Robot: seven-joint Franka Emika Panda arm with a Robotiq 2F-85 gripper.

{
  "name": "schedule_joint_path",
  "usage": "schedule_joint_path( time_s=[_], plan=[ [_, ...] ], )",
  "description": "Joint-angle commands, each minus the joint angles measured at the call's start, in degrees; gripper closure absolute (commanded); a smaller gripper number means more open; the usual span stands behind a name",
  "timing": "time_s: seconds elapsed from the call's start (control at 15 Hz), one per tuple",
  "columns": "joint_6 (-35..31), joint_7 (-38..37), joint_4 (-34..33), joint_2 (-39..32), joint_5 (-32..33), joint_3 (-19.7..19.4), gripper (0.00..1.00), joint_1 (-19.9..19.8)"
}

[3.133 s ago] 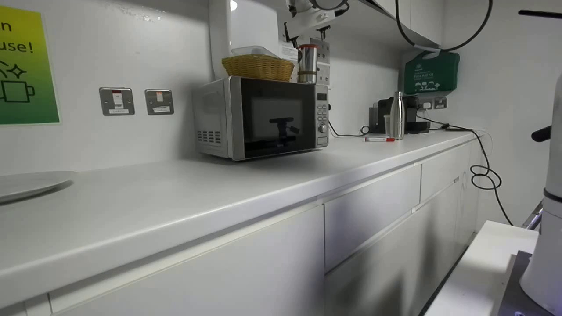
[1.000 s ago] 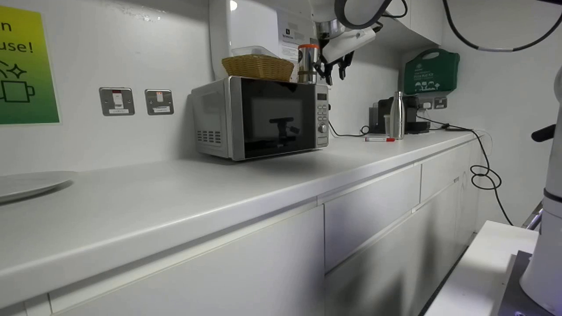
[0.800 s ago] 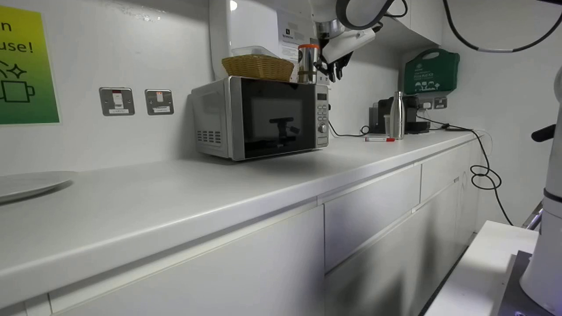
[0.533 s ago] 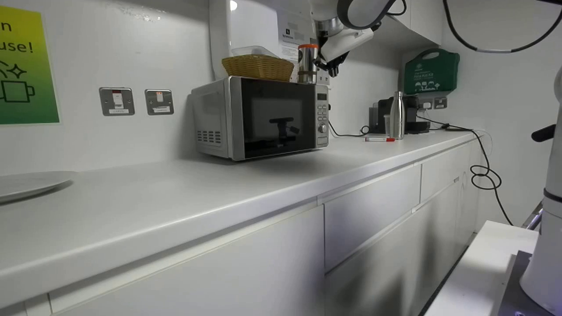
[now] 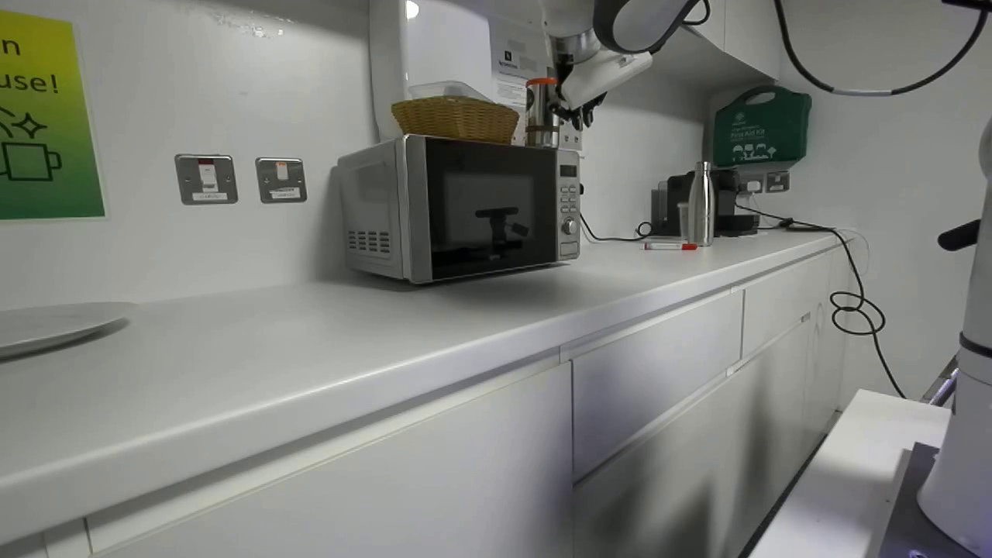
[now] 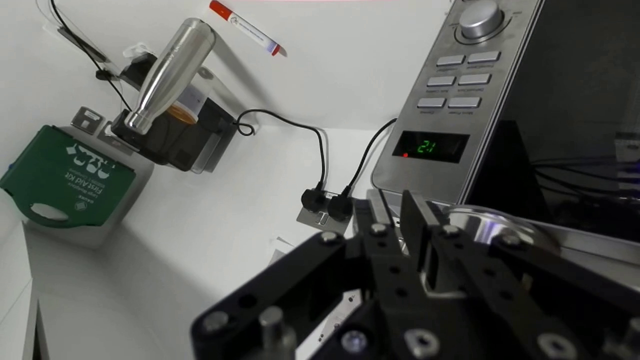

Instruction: Put the silver can on top of the microwave

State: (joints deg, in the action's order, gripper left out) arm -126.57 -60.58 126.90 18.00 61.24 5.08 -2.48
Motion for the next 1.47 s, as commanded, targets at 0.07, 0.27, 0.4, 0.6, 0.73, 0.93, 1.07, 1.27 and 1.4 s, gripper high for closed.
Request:
schedule_joint_path(
  time_s=[0.07, 0.27, 0.4, 0.6, 0.73, 0.93, 1.07, 1.27, 1.4],
  plan=[
    [-1.0, -2.66, -2.88, -3.18, 3.22, -0.17, 0.83, 0.63],
    [-1.41, -3.77, -4.43, -5.11, 4.72, -0.31, 0.78, 0.91],
    [-1.51, -4.46, -5.62, -6.48, 5.85, -0.45, 0.79, 1.17],
    [-1.52, -5.2, -6.98, -8.1, 6.93, -0.66, 0.81, 1.55],
    [-1.62, -5.59, -7.7, -8.91, 7.6, -0.81, 0.85, 1.64],
    [-1.78, -5.94, -8.33, -9.73, 8.43, -0.97, 0.86, 1.69],
    [-1.88, -6.04, -8.79, -10.16, 8.98, -1.09, 0.88, 1.7],
    [-1.93, -6.16, -9.06, -10.38, 9.57, -1.27, 0.85, 1.72],
    [-1.94, -6.2, -9.28, -10.53, 9.77, -1.32, 0.85, 1.75]
  ],
)
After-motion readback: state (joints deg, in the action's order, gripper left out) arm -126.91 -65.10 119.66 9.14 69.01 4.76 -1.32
